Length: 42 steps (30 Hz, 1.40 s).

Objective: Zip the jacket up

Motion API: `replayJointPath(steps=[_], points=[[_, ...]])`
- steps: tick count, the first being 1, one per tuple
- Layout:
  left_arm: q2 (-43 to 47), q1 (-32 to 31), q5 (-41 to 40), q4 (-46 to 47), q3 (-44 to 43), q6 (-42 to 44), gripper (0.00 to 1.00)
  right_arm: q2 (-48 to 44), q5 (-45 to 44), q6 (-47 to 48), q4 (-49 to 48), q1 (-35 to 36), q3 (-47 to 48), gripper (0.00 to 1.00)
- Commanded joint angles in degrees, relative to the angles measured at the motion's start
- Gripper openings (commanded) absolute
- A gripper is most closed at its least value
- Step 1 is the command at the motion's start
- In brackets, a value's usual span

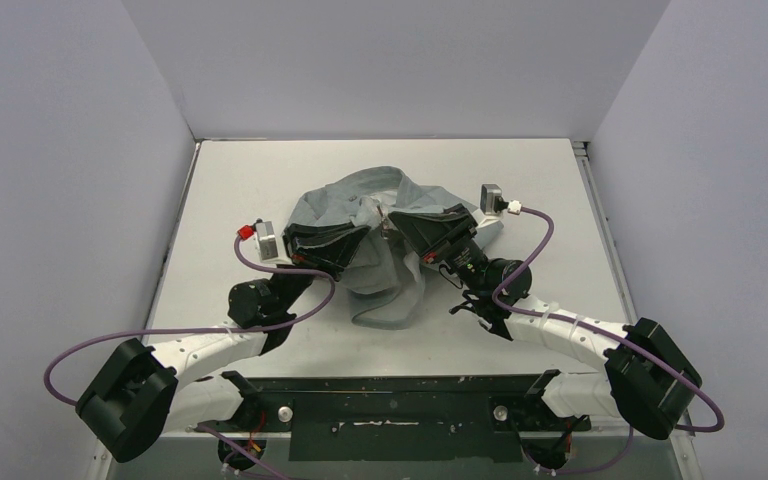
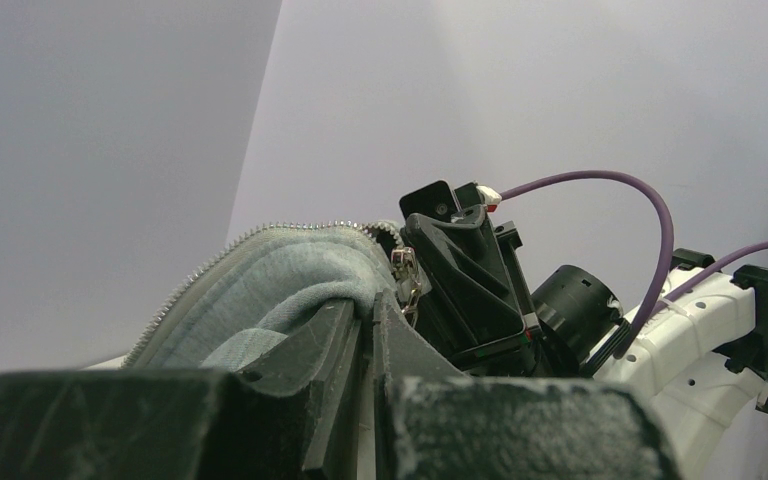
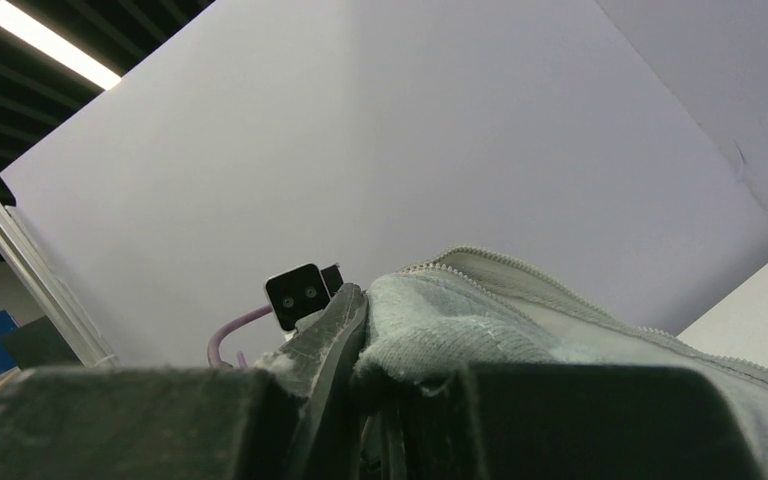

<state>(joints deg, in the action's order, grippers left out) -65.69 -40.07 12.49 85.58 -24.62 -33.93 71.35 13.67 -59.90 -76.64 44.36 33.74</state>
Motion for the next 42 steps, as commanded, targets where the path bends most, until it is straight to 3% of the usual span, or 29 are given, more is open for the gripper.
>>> replayJointPath(steps=[1, 11, 25, 42], points=[[0.1, -0.3, 1.8, 14.9, -0.8, -0.3, 0.00, -0.5, -0.7, -0.5, -4.2, 0.4, 1.4, 0.00], [0.3, -0.5, 2.7, 15.0, 0.1, -0.7, 0.00, -1.1, -3.0, -1.0, -4.0, 0.2, 0.6, 0.00], [2.4, -0.5, -4.2, 15.1, -0.1, 1.4, 0.00, -1.0, 1.2, -2.8, -5.0, -0.1, 0.2, 0.00], [2.4, -0.5, -1.8, 15.0, -1.5, 0.7, 0.00, 0.5, 1.6, -4.0, -5.9, -0.1, 0.4, 0.00]])
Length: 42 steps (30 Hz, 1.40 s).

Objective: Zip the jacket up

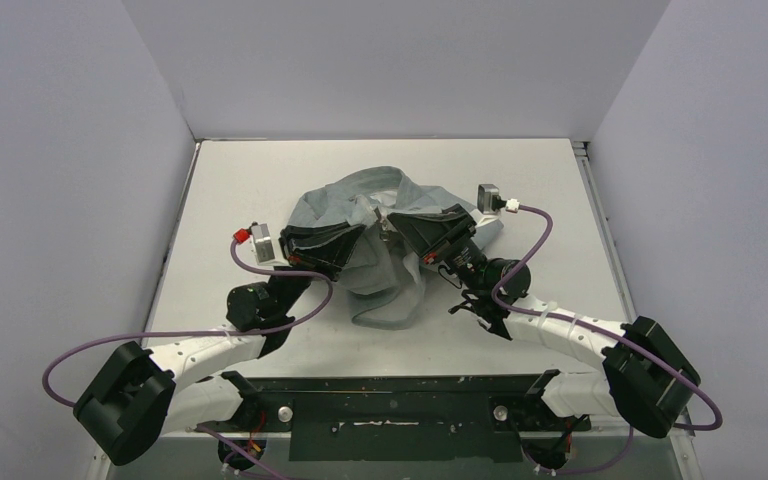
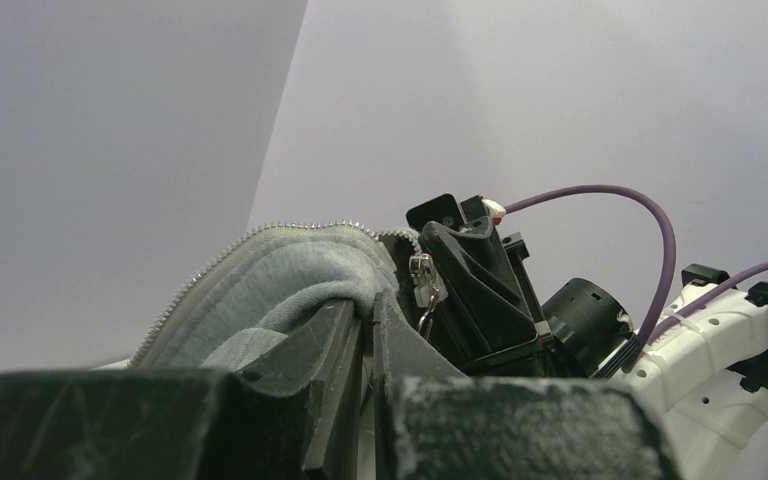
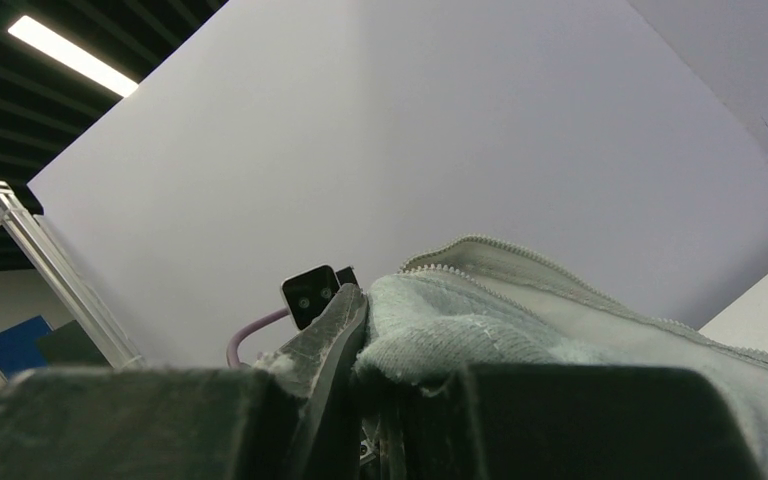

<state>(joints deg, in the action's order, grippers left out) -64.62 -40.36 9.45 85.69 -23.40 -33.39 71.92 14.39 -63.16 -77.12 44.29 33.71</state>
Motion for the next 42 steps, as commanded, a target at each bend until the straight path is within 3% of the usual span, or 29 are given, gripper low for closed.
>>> replayJointPath(steps=[1, 42], points=[[1.3, -0.2, 1.2, 14.9, -2.7, 0.1, 0.00, 0.1, 0.8, -0.7, -5.4, -0.1, 0.5, 0.00], [0.6, -0.8, 3.9, 14.9, -0.7, -0.8, 0.00, 0.5, 0.5, -1.6, -5.7, -0.2, 1.1, 0.00]])
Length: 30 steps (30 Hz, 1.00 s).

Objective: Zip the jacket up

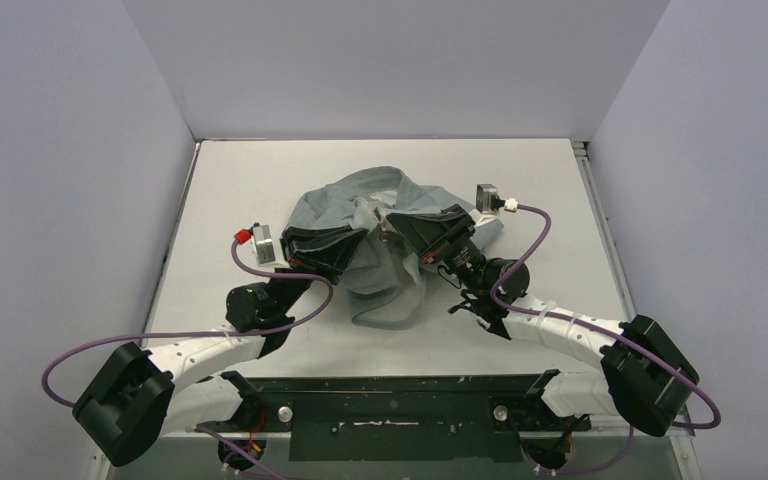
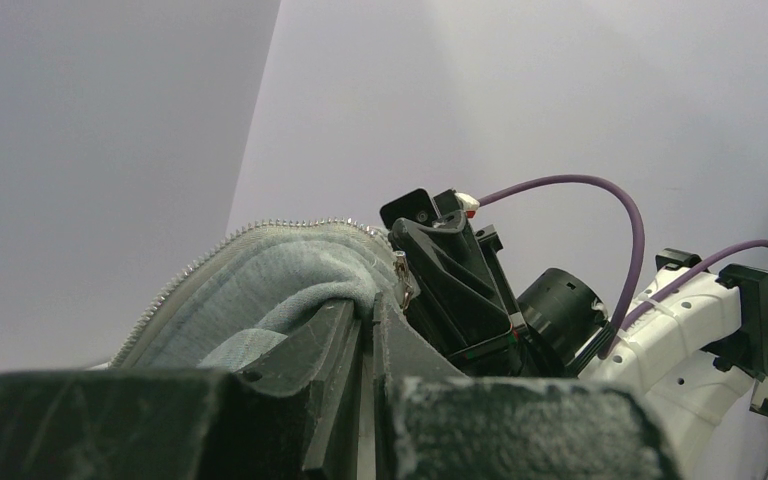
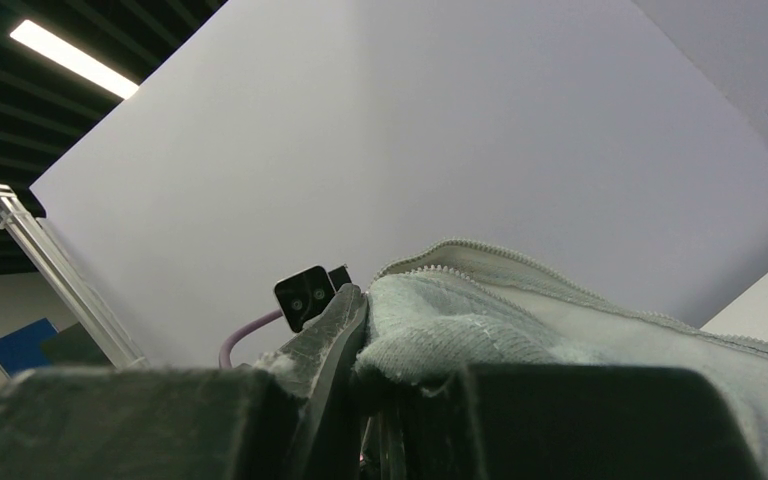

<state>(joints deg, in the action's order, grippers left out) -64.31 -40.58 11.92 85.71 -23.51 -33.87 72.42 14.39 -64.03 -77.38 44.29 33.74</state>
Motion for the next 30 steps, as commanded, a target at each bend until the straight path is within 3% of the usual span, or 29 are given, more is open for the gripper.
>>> replayJointPath(steps=[1, 12, 22, 26, 30], points=[[0.3, -0.6, 1.4, 14.9, -0.5, -0.3, 0.00, -0.1, 0.5, -0.7, -5.5, -0.2, 1.1, 0.00], [-0.7, -0.6, 2.1, 14.6, 0.4, 2.8, 0.00, -0.4, 1.5, -2.9, -5.3, -0.5, 1.1, 0.00], [-0.6, -0.6, -0.4, 11.9, 1.6, 2.7, 0.00, -4.9, 1.5, -0.3, 1.5, -1.6, -0.5, 0.00], [3.5, -0.7, 1.9, -4.5, 4.7, 3.4, 0.00, -10.7, -1.9, 4.4, 16.6, -2.7, -1.7, 0.00], [8.8, -1.1, 0.7, -16.7, 10.8, -0.2, 0.00, -16.6, -9.5, 14.1, 46.2, -2.8, 1.0, 0.00]])
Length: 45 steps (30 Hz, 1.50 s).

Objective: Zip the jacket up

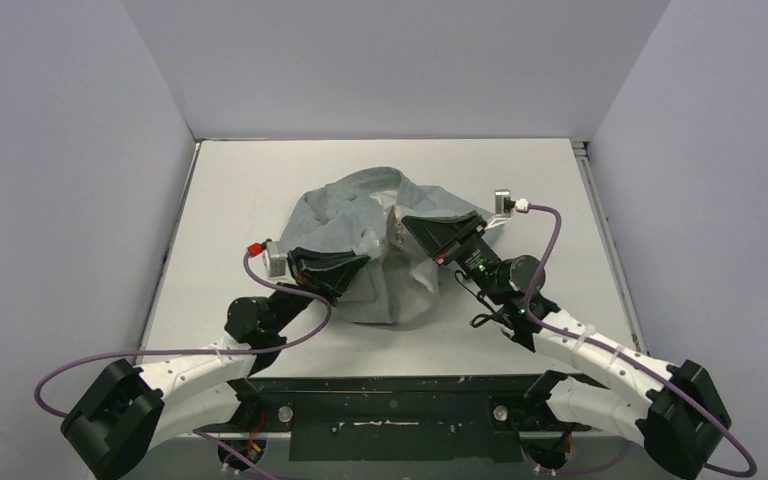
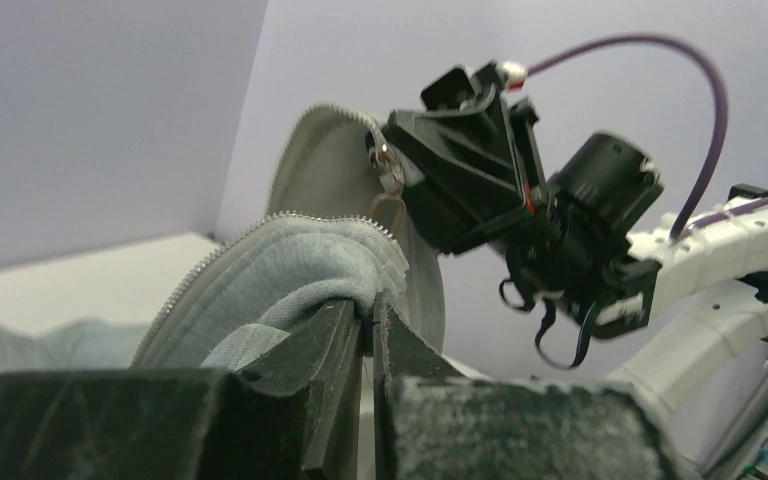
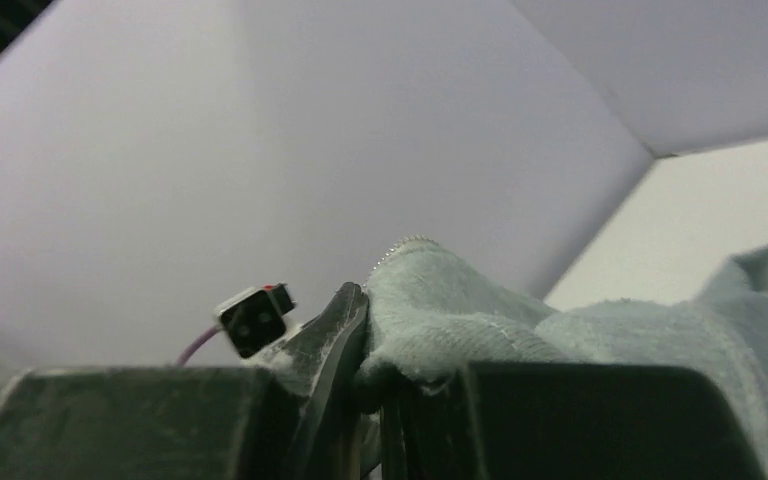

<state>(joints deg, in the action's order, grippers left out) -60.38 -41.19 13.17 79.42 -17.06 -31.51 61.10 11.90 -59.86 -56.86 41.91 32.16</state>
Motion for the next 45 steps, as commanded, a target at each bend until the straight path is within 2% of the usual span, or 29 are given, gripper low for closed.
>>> replayJointPath(steps=[1, 3, 5, 7, 12, 15, 21, 26, 31, 38, 45], points=[[6.3, -0.6, -2.6, -14.0, 6.8, -4.8, 0.00, -5.6, -8.6, 11.8, 33.7, -0.3, 3.4, 0.00], [9.7, -0.6, -6.5, -23.4, 9.4, -8.3, 0.00, -5.7, -10.8, 13.9, 41.1, -0.3, 3.7, 0.00], [12.1, -0.7, -8.4, -32.4, 11.1, -10.8, 0.00, -5.4, -11.6, 13.9, 43.6, -0.3, 1.9, 0.00], [13.2, -0.8, -8.4, -37.5, 13.0, -13.4, 0.00, -4.8, -11.7, 13.4, 43.7, -0.1, -0.5, 0.00], [14.3, -0.9, -2.7, -46.6, 15.6, -19.6, 0.00, -3.5, -11.7, 12.1, 41.2, 0.2, -4.6, 0.00], [15.5, -1.2, 1.2, -55.6, 14.0, -21.5, 0.01, -3.6, -11.7, 11.5, 40.3, 0.3, -5.8, 0.00], [18.2, -1.5, 5.1, -73.6, 8.8, -22.2, 0.19, -4.3, -11.7, 11.3, 40.1, 0.4, -7.3, 0.00], [21.0, -1.4, 5.0, -76.9, 5.1, -24.1, 0.43, -5.2, -11.7, 11.2, 40.1, 0.4, -8.2, 0.00], [24.4, -1.5, 3.5, -79.1, 1.2, -28.1, 0.50, -5.7, -11.7, 11.3, 40.3, 0.4, -8.1, 0.00], [28.8, -1.6, -0.9, -97.3, -8.1, -25.5, 0.58, -5.8, -11.6, 11.7, 40.0, 0.3, -8.3, 0.00], [24.4, -1.6, -7.2, -107.9, -15.8, -27.6, 0.73, -5.3, -11.5, 11.8, 39.0, 0.2, -8.6, 0.00]])
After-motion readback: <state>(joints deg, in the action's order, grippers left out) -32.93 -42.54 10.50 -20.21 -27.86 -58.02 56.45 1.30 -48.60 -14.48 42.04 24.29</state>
